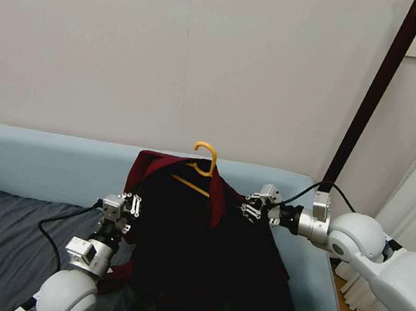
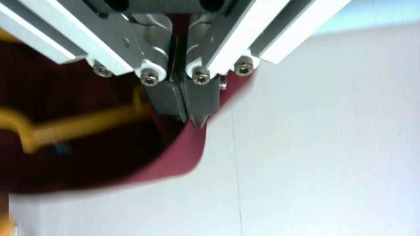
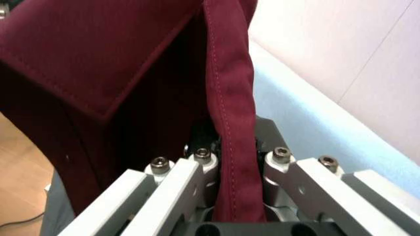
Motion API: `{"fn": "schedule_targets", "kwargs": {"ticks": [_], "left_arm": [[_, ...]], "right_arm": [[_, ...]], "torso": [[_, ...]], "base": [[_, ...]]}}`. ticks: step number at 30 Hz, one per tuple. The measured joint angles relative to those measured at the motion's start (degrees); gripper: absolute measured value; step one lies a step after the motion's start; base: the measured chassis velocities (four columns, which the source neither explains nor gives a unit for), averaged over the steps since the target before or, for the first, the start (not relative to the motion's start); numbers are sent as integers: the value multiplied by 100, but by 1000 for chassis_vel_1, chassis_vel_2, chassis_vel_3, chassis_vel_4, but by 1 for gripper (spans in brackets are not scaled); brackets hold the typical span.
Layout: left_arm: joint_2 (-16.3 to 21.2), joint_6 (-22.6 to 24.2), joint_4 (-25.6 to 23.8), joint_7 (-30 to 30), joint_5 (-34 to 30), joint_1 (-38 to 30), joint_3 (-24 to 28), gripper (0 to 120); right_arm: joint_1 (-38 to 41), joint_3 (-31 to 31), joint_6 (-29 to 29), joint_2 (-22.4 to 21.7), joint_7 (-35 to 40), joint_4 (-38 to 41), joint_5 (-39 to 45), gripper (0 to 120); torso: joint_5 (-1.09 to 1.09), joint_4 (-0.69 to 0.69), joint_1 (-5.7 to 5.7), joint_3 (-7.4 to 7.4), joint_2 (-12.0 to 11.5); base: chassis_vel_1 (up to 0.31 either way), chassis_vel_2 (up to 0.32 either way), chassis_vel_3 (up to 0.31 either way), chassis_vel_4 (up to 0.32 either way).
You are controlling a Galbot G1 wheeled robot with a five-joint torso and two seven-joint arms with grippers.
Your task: Pick up the clothes from the sofa and hang them on the clothes hanger.
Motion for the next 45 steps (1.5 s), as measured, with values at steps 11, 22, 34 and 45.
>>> {"fn": "schedule_targets", "kwargs": {"ticks": [11, 22, 34, 45], "left_arm": [[1270, 404, 4, 148, -342, -758, -534, 0], [2195, 332, 101, 793, -368, -839, -746, 0], [2423, -147, 119, 1754, 243, -235, -890, 0], [1893, 20, -129, 1501, 313, 65, -527, 0]], "right_arm": [[-24, 9, 100, 59, -385, -98, -102, 6], [6, 34, 134, 67, -573, -65, -159, 4], [-13, 73, 50, -18, -509, 30, -315, 2], [67, -57, -2, 26, -169, 205, -470, 2]], "torso": [[0, -1, 0, 0, 0], [-1, 0, 0, 0, 0], [0, 0, 0, 0, 0], [0, 1, 0, 0, 0]], "base": [[0, 0, 0, 0], [0, 0, 0, 0], [0, 0, 0, 0], [0, 0, 0, 0]]}}
